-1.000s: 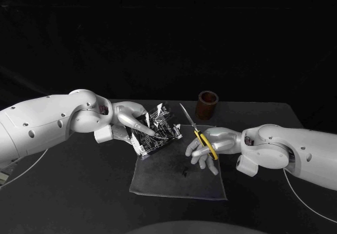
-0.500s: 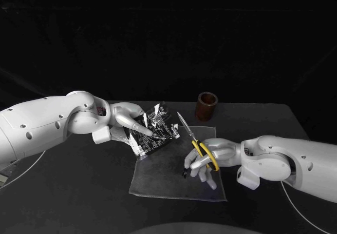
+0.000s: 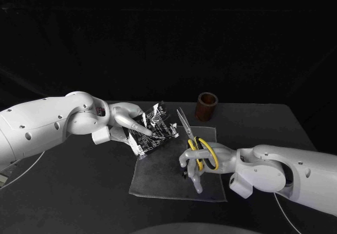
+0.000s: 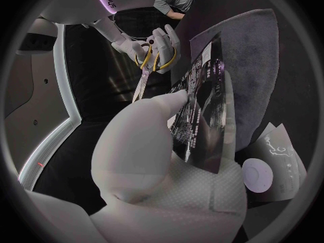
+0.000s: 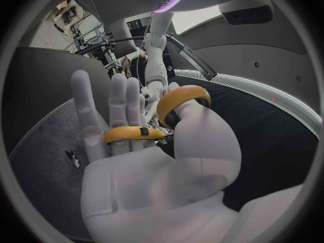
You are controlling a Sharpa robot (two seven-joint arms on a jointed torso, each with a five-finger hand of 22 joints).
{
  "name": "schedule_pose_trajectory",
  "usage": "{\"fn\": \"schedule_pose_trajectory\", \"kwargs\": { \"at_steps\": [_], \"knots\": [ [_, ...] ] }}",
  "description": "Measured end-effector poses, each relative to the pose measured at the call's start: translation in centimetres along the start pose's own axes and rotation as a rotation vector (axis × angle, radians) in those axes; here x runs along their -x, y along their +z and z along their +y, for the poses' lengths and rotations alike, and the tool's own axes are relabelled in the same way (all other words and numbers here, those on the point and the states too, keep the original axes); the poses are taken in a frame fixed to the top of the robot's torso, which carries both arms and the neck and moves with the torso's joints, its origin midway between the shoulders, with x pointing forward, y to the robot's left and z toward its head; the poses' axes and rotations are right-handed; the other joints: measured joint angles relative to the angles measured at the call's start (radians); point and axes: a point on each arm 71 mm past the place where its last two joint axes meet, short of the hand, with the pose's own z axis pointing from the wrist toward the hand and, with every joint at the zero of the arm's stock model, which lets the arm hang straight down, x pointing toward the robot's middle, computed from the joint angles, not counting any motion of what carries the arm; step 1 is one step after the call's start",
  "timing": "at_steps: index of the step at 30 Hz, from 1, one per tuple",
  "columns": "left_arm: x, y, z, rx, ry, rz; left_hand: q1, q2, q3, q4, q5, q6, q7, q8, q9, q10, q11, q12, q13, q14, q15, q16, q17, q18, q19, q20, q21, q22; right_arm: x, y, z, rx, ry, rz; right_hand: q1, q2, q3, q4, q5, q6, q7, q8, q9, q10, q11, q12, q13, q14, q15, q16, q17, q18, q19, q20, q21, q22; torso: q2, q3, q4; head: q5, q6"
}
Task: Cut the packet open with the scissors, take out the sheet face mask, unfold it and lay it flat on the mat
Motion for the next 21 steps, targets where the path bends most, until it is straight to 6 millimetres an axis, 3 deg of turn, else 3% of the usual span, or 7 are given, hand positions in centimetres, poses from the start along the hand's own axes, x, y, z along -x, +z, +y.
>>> {"fn": "schedule_pose_trajectory", "kwargs": {
  "at_steps": [4,6,9,12,15,18,21],
  "knots": [
    [0.03,0.00,0.04,0.001,-0.001,-0.004,-0.003,-0.003,0.000,0.000,0.000,0.000,0.000,-0.001,0.000,0.000,0.000,0.000,0.000,0.000,0.000,0.000,0.000,0.000,-0.001,0.001,0.000,0.000,0.12,0.10,-0.15,-0.005,0.003,-0.045,0.073,0.047,-0.046,0.018,0.016,-0.041,-0.039,0.269,0.139,-0.075,-0.042,0.287,0.262,0.040,-0.046,0.118,0.153,0.000,-0.005,-0.043,0.161,0.127,0.000,0.0000,-0.0003,0.002,0.000],
    [0.04,0.01,0.05,0.001,-0.002,-0.005,-0.003,-0.003,0.000,0.000,0.000,0.000,0.000,-0.002,0.000,0.000,0.000,0.000,0.000,0.000,0.000,0.000,0.001,0.001,-0.001,0.001,0.000,0.001,0.26,0.15,-0.23,-0.015,0.000,-0.069,0.088,0.053,-0.046,0.018,0.048,-0.031,-0.056,0.345,0.165,-0.044,-0.064,0.437,0.417,0.072,-0.062,0.155,0.204,0.000,0.012,-0.062,0.253,0.238,0.000,0.0000,-0.0004,0.002,-0.001],
    [0.04,0.03,0.06,0.002,-0.002,-0.007,-0.004,-0.004,0.000,0.000,0.000,0.000,0.000,-0.002,0.000,0.000,0.000,0.000,0.000,0.000,0.000,0.000,0.001,0.001,-0.001,0.001,0.000,0.001,0.36,0.27,-0.35,-0.032,-0.007,-0.097,0.116,0.063,-0.021,0.014,0.077,-0.018,-0.078,0.438,0.192,0.008,-0.084,0.621,0.639,0.113,-0.080,0.283,0.319,0.000,0.045,-0.078,0.368,0.389,-0.001,0.0000,-0.0005,0.003,-0.001],
    [0.05,0.05,0.07,0.002,-0.003,-0.009,-0.004,-0.004,0.000,0.000,0.000,0.000,0.000,0.001,0.000,-0.001,0.001,0.000,0.000,0.000,0.000,0.000,0.001,0.002,-0.001,0.001,0.000,0.001,0.41,0.52,-0.51,-0.057,-0.021,-0.129,0.127,0.071,0.019,0.007,0.073,-0.006,-0.091,0.492,0.199,0.024,-0.095,0.684,0.815,0.126,-0.093,0.490,0.455,0.000,0.089,-0.091,0.461,0.525,-0.001,0.0000,-0.0009,0.004,0.000],
    [0.05,0.06,0.09,0.003,-0.003,-0.010,-0.004,-0.004,0.000,0.000,0.000,0.000,0.000,0.001,0.000,-0.001,0.001,0.000,0.000,0.000,0.000,0.000,0.001,0.001,-0.001,0.001,0.000,0.001,0.52,0.73,-0.66,-0.083,-0.041,-0.162,0.123,0.067,0.013,0.017,0.009,0.076,-0.116,0.604,0.266,0.052,-0.104,0.762,0.933,0.133,-0.100,0.665,0.551,0.000,0.115,-0.096,0.523,0.624,-0.001,-0.0001,-0.0012,0.004,0.002],
    [0.05,0.08,0.09,0.004,-0.004,-0.011,-0.004,-0.004,0.000,0.000,-0.001,0.000,0.000,0.001,0.000,-0.001,0.002,0.000,0.000,0.000,0.001,0.000,0.001,0.001,-0.001,0.001,0.000,0.001,0.62,0.89,-0.77,-0.104,-0.065,-0.188,0.110,0.054,-0.023,0.034,0.000,0.164,-0.124,0.697,0.330,0.079,-0.113,0.774,0.940,0.151,-0.115,0.716,0.565,0.000,0.130,-0.095,0.561,0.693,-0.001,0.0005,-0.0012,0.004,0.003],
    [0.04,0.09,0.11,0.005,-0.004,-0.012,-0.004,-0.004,0.000,0.000,-0.001,0.000,0.000,0.001,0.000,-0.002,0.002,0.000,0.000,0.000,0.001,0.000,0.002,0.001,-0.001,0.001,0.000,0.001,0.66,1.01,-0.84,-0.118,-0.083,-0.203,0.109,0.054,-0.044,0.051,0.000,0.193,-0.125,0.747,0.370,0.084,-0.114,0.786,0.947,0.148,-0.128,0.745,0.566,0.001,0.141,-0.091,0.587,0.745,0.000,0.0005,-0.0012,0.005,0.004]
  ]
}}
